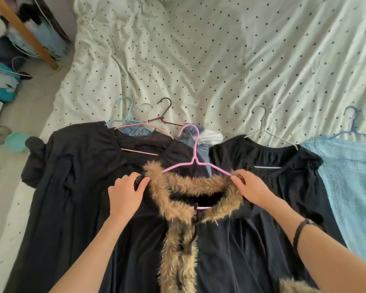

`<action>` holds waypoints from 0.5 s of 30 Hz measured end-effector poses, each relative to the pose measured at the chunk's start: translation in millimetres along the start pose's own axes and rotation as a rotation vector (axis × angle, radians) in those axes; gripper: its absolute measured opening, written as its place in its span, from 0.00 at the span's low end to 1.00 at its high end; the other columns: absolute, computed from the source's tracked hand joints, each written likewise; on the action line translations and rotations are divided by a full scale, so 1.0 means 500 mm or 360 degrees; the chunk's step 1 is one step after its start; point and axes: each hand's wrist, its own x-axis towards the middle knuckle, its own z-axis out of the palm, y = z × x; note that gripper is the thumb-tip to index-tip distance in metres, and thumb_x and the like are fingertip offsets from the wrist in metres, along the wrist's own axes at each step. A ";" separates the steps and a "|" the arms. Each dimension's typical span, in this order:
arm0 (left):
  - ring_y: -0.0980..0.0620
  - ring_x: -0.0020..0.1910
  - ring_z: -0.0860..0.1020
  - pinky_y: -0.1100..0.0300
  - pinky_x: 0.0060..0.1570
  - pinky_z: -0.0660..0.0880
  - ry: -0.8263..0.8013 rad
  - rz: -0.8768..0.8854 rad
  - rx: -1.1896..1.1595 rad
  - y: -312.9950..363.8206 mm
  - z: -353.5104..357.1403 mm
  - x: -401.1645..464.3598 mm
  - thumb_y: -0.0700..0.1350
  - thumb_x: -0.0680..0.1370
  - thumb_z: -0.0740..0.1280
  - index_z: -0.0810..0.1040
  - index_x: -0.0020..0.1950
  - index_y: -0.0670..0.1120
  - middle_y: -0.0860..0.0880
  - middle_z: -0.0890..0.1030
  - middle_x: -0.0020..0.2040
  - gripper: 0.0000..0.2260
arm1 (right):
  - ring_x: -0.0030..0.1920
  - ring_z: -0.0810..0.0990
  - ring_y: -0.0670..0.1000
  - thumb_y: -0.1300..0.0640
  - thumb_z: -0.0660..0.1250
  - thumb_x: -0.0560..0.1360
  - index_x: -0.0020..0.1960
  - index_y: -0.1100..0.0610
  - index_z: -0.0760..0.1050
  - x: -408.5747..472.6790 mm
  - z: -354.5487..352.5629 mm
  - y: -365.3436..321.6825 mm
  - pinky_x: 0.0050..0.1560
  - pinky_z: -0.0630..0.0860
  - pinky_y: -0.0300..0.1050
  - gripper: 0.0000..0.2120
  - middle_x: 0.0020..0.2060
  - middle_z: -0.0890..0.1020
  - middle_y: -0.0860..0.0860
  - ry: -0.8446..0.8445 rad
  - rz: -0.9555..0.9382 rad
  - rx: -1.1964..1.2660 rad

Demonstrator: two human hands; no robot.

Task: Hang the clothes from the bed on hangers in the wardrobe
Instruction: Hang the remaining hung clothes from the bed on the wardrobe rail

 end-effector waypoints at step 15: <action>0.47 0.53 0.74 0.52 0.56 0.65 -0.0305 0.0357 -0.0159 0.221 -0.046 -0.394 0.58 0.77 0.60 0.76 0.51 0.45 0.52 0.72 0.46 0.17 | 0.35 0.70 0.49 0.51 0.64 0.77 0.35 0.48 0.66 -0.570 -0.085 0.227 0.32 0.62 0.37 0.13 0.35 0.70 0.48 0.0540 0.0228 0.0251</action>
